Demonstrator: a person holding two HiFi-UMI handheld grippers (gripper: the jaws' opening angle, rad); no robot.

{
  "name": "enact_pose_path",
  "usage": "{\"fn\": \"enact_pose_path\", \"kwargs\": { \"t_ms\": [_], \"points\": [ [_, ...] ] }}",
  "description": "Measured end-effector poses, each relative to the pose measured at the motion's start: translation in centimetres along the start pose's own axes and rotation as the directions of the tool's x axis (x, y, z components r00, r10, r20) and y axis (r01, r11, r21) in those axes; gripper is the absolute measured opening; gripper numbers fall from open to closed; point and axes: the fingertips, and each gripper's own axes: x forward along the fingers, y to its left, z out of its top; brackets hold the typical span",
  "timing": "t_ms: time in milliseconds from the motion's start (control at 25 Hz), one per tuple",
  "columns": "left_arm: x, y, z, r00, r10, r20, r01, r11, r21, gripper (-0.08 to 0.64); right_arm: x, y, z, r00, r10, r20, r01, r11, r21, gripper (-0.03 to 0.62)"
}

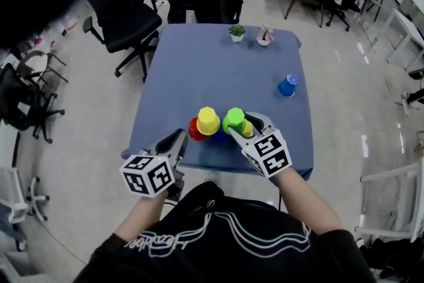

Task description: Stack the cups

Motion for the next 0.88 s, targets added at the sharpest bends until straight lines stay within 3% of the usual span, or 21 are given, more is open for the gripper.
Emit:
{"fn": "enact_pose_path", "kwargs": {
  "t_ms": [400,600,880],
  "points": [
    [0.0,-0.1,-0.7,1.0,0.008,0.004,-0.008,1.0,-0.013,0.047,0.0,0.3,0.0,1.0,0.018,0.018,-0.018,1.0,-0.012,0.241],
    [0.4,-0.1,-0.6,1.0,-0.003,0.001,0.003,1.0,-0.016,0.048,-1.5,-0.2,0.9,0.997,0.023,0.076,-0.024,1.0,0.008,0.288],
    [1.9,0.6,1.0,1.0,0.007,-0.009,-0.006,0.999,0.047,0.048,-4.7,-2.3,3.2,0.988,-0.008,0.154,0.003,0.999,0.032,0.29]
  ]
}}
